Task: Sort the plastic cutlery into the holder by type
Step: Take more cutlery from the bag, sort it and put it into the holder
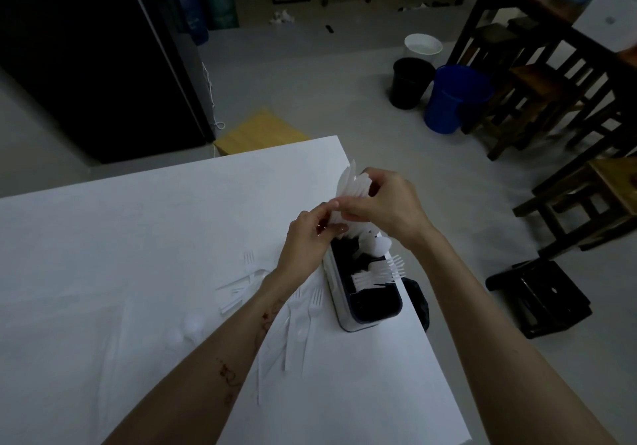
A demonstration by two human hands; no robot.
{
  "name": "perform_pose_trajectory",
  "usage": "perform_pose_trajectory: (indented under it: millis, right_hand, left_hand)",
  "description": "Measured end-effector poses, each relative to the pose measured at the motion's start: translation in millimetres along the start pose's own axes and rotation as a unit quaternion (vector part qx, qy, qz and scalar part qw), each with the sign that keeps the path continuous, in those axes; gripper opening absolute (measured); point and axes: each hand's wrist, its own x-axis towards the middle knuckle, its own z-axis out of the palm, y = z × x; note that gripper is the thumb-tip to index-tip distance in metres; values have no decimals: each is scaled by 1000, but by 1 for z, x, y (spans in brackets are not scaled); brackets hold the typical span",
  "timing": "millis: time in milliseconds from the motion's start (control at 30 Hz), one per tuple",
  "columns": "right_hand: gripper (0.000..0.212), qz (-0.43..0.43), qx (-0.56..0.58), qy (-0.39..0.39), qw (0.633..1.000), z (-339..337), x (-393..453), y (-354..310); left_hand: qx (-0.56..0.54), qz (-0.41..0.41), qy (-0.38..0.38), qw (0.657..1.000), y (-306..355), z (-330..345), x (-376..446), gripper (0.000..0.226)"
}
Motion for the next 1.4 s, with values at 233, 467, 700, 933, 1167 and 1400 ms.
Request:
perform_pose_trajectory:
  millis: [233,467,700,933,1167,1400]
  right_hand:
    - [62,17,80,-22,996,-6,1,-2]
    - [71,-22,20,49,998,5,1,-7]
    - [69,50,118,22,992,4,-1,2]
    - [70,37,120,30,992,0,-4,-1]
    - [56,34,68,43,996,14,-7,12]
    - [36,2,9,19,1000,15,-9,22]
  left_hand:
    - [-19,5,8,1000,5,2,0,19]
    - [-47,5,14,999,8,-2,3,16]
    - [-46,8,-12,999,6,-1,4,15]
    - [-56,17,1,998,10,1,6,15]
    - [-39,-10,14,999,-7,1,0,19]
    - [30,49,47,997,-16,7,-9,18]
